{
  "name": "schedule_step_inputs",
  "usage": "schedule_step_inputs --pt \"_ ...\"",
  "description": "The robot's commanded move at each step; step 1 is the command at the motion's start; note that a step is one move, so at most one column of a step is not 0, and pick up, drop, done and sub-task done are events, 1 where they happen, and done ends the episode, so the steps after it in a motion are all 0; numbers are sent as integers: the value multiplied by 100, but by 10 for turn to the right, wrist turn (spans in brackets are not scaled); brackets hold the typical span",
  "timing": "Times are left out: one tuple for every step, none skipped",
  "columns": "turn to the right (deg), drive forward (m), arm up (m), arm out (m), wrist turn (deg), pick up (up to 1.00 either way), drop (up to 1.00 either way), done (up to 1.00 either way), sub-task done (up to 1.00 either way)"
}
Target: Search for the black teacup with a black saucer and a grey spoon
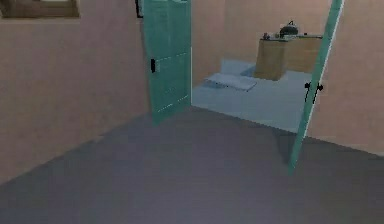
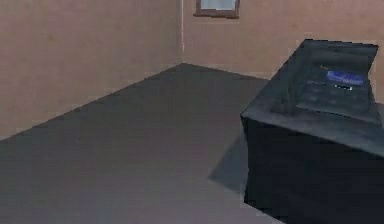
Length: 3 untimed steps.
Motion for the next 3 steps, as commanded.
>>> schedule_step_inputs --pt "0 100 0 0 0 0 0 0 0" --pt "30 0 0 0 0 0 0 0 0" --pt "0 80 0 0 0 0 0 0 0"
